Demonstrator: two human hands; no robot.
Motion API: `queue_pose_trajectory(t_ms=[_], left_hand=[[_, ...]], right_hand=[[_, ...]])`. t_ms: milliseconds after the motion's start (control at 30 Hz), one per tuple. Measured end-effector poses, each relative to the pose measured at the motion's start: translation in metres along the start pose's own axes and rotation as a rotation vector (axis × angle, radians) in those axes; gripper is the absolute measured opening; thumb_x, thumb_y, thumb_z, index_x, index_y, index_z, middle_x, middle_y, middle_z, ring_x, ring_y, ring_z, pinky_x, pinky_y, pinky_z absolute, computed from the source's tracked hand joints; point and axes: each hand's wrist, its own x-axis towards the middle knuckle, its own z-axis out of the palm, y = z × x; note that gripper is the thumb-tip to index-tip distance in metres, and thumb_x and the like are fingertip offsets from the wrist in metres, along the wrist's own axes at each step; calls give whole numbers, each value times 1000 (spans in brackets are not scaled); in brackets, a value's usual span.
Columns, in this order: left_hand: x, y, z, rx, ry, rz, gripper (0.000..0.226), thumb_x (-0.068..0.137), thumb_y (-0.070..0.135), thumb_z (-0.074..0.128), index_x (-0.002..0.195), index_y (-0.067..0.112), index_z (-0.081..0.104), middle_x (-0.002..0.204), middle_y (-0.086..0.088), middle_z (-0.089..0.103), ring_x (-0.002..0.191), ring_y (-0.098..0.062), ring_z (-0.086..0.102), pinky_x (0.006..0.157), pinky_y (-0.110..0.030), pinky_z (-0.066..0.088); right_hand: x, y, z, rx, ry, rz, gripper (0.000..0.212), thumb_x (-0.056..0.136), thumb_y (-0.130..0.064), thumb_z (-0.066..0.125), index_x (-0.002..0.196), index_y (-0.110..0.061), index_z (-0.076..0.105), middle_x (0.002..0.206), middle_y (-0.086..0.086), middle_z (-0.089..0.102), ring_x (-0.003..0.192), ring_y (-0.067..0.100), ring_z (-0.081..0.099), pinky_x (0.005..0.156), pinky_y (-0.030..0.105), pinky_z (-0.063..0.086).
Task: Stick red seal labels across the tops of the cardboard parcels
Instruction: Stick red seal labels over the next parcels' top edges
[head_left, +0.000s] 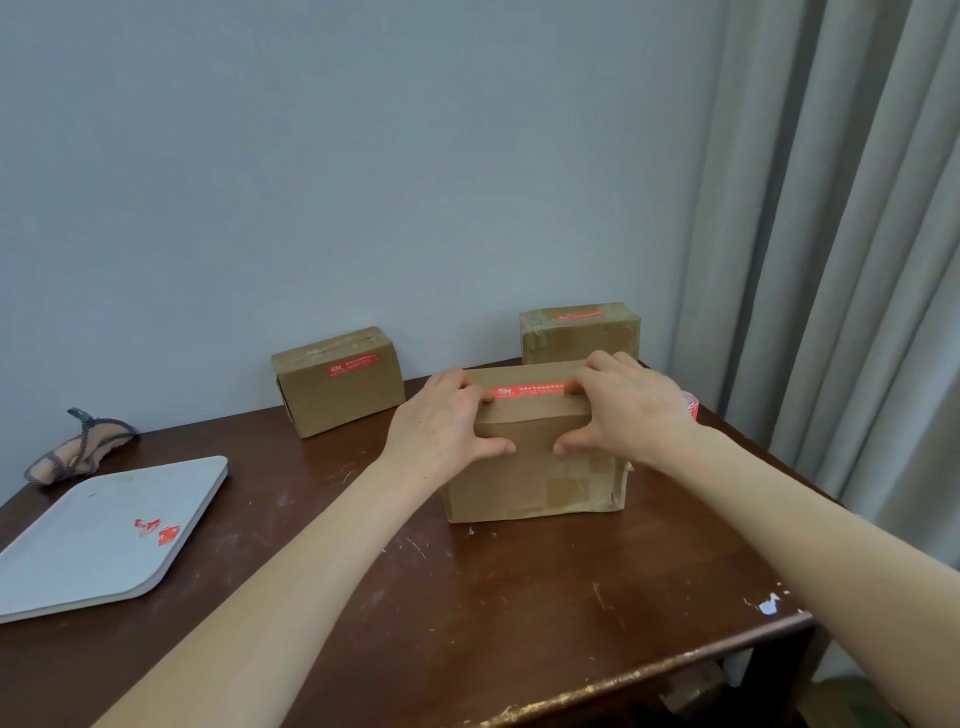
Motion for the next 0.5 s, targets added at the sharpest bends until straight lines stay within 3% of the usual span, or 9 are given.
queue_pose_trajectory(t_ms=[67, 133, 267, 500], left_hand=[[2, 4, -1, 48, 23, -6, 74, 70, 71, 60, 127, 24, 50, 118, 5, 49, 112, -14, 46, 80, -26, 43], [4, 9, 0, 108, 33, 27, 82, 68, 76, 55, 135, 33, 40, 123, 3, 46, 114, -17, 45, 86, -30, 41], [10, 17, 3, 167, 3, 61, 78, 68, 79, 51, 137, 46, 33, 123, 1, 43, 115, -20, 40, 89, -32, 35], [6, 8, 1, 74, -11, -25, 76, 69, 72, 60, 126, 20, 51, 121, 3, 45, 114, -14, 41, 79, -29, 45]], right_hand=[[2, -1, 0, -36, 7, 0, 83, 64, -72, 68, 132, -28, 48, 124, -2, 47, 117, 20, 43, 92, 34, 42], [4, -4, 1, -53, -3, -17, 92, 62, -75, 66, 140, -35, 37, 129, 0, 42, 122, 23, 39, 97, 37, 38], [7, -11, 6, -72, -33, -44, 90, 63, -77, 63, 141, -45, 33, 129, 2, 38, 122, 25, 35, 98, 37, 36], [4, -3, 2, -19, -28, 31, 84, 64, -73, 67, 131, -24, 52, 128, -1, 46, 120, 21, 41, 92, 36, 44]])
